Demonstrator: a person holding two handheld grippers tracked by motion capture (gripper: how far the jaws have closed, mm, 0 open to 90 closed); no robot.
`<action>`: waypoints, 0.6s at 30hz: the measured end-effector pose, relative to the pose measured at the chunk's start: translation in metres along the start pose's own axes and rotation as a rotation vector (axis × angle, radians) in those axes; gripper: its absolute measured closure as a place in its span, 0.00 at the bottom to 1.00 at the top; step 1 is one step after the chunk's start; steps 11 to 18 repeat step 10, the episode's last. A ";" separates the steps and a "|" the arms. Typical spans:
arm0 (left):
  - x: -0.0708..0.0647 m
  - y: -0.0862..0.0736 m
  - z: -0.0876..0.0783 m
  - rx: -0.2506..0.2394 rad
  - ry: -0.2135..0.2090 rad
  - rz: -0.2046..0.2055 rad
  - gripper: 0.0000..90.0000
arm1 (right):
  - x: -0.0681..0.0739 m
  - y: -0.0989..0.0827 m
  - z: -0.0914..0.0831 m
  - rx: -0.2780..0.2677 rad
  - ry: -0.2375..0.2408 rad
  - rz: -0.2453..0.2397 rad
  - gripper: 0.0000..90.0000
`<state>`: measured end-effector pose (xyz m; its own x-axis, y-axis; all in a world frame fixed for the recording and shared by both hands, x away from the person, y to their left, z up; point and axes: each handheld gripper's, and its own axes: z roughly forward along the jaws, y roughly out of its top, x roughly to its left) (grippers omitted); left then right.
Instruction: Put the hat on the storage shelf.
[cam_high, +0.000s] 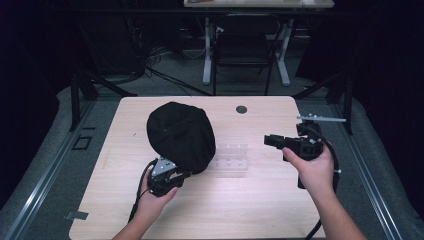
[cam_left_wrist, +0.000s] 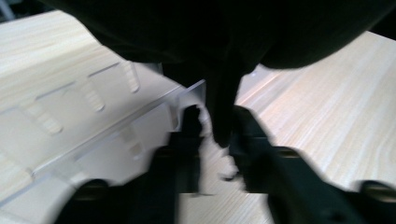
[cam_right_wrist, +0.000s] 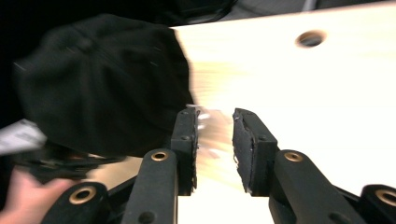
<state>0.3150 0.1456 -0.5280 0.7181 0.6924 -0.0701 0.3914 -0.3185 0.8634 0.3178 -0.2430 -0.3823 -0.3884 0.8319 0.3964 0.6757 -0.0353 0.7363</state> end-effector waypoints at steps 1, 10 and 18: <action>0.002 -0.002 -0.002 0.001 -0.001 -0.014 0.71 | 0.001 -0.005 0.001 -0.007 -0.007 -0.016 0.77; 0.018 -0.018 -0.040 -0.019 0.025 -0.056 0.44 | -0.004 -0.058 0.018 0.037 -0.130 -0.150 0.72; 0.018 -0.018 -0.040 -0.019 0.025 -0.056 0.44 | -0.004 -0.058 0.018 0.037 -0.130 -0.150 0.72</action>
